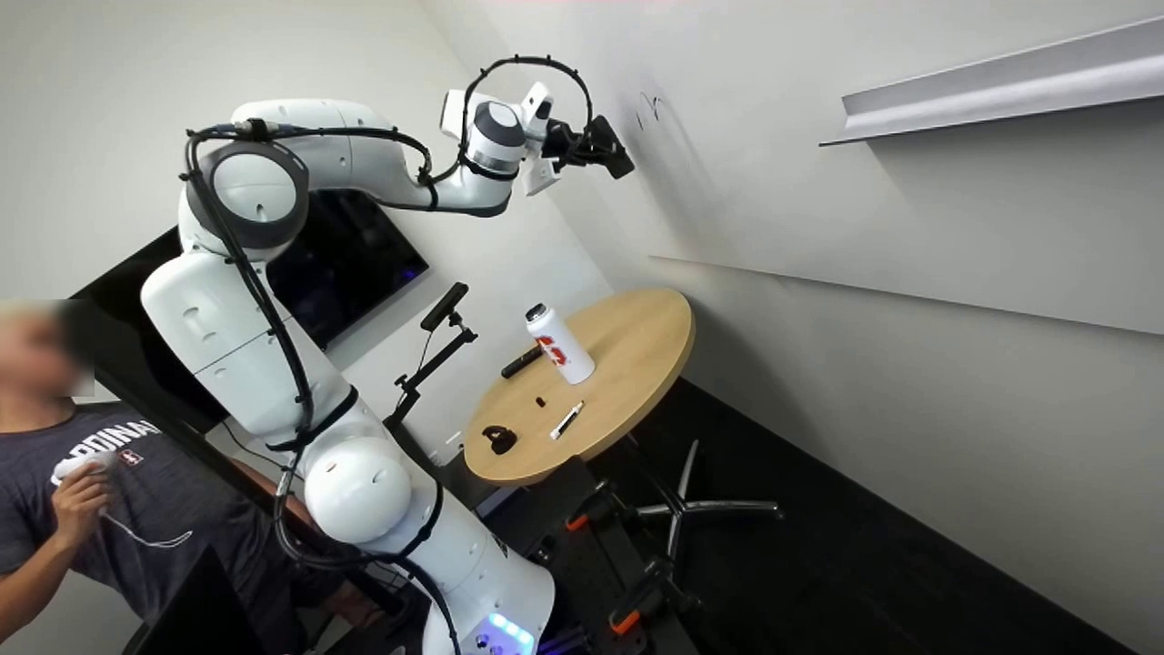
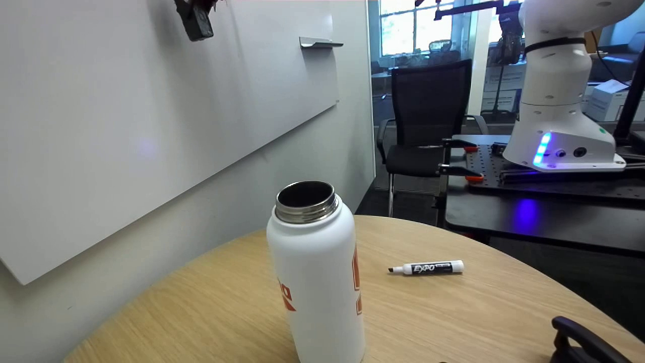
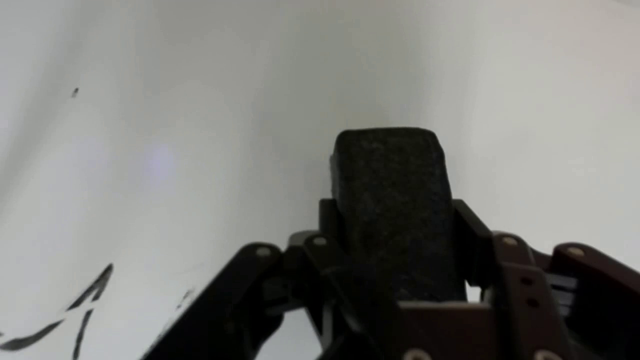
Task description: Pick up the eraser and rub it on the white board. Pick up the lid from the table and put it on the white bottle.
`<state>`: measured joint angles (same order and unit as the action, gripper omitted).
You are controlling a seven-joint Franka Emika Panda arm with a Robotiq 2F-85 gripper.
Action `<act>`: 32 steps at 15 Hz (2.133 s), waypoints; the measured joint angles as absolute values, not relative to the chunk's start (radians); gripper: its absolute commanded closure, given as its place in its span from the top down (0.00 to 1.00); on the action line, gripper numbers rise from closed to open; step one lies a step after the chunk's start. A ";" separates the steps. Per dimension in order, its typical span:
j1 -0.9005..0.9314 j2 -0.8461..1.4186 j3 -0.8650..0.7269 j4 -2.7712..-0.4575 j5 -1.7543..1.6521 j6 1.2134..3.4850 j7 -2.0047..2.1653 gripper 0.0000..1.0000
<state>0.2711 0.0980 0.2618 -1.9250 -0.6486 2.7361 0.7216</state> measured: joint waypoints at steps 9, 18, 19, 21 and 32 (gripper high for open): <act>0.250 0.060 0.147 -1.891 -0.893 2.651 1.024 0.31; 0.197 -0.025 0.084 -1.969 -0.989 2.500 1.189 0.31; 0.192 -0.025 0.087 -1.973 -0.982 2.506 1.183 0.31; 0.190 -0.021 0.094 -1.981 -0.957 2.543 1.155 0.31; 0.247 0.042 0.182 -2.058 -0.666 2.755 0.762 0.31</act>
<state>0.2471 0.0418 0.1821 -2.0582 -0.6659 2.7547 0.7619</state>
